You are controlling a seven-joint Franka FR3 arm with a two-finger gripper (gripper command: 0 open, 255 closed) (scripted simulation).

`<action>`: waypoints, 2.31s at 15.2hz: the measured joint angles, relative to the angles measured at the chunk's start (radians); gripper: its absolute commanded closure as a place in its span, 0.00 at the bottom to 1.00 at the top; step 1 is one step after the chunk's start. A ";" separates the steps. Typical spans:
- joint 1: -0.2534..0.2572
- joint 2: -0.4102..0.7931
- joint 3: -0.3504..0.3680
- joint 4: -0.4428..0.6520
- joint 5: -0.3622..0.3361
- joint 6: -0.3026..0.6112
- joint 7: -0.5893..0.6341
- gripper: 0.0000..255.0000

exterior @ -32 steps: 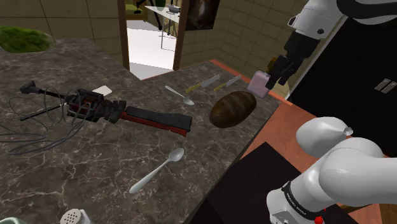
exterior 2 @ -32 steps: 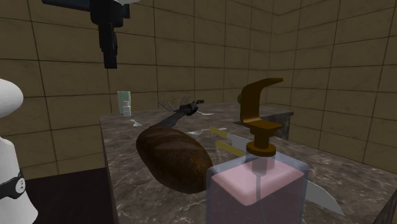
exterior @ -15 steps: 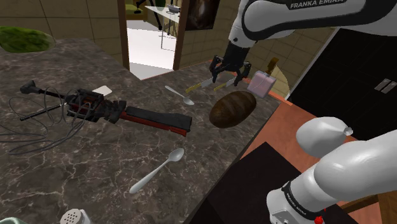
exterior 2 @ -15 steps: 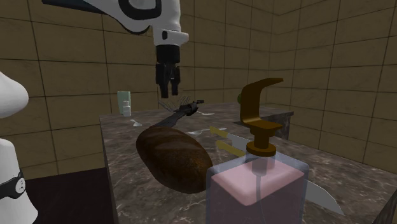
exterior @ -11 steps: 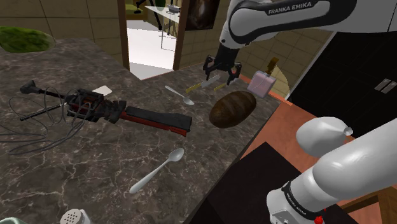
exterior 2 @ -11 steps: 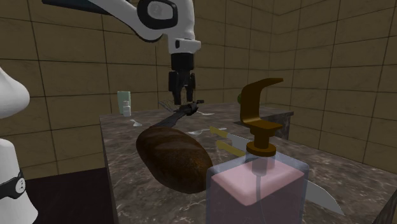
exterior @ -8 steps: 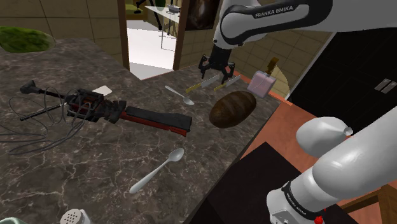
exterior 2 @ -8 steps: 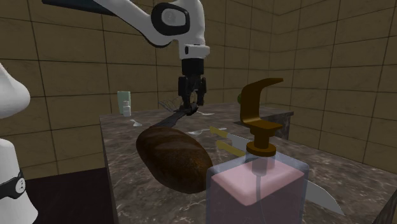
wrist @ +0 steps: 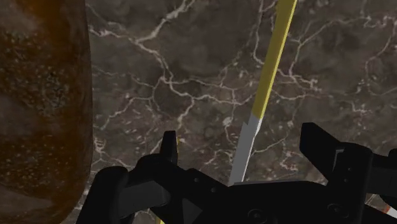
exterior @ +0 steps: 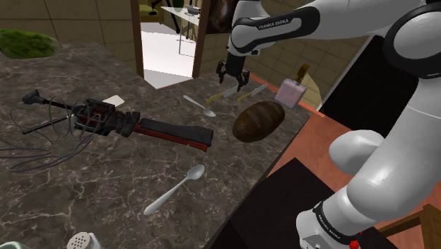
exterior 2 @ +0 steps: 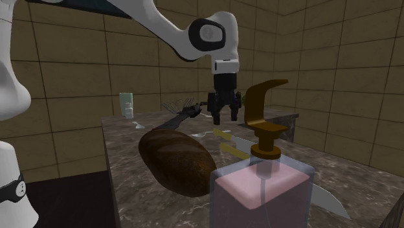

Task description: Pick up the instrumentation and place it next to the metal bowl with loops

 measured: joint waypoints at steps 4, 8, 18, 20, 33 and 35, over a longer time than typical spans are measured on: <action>0.006 0.127 -0.046 0.132 -0.031 -0.011 0.126 0.00; 0.008 0.172 -0.061 0.140 -0.042 0.024 0.163 0.00; 0.006 0.201 -0.067 0.122 -0.051 0.071 0.169 0.00; 0.006 0.201 -0.067 0.122 -0.051 0.071 0.169 1.00; 0.005 0.187 -0.065 0.131 -0.046 0.049 0.164 1.00; 0.005 0.175 -0.063 0.140 -0.042 0.028 0.161 1.00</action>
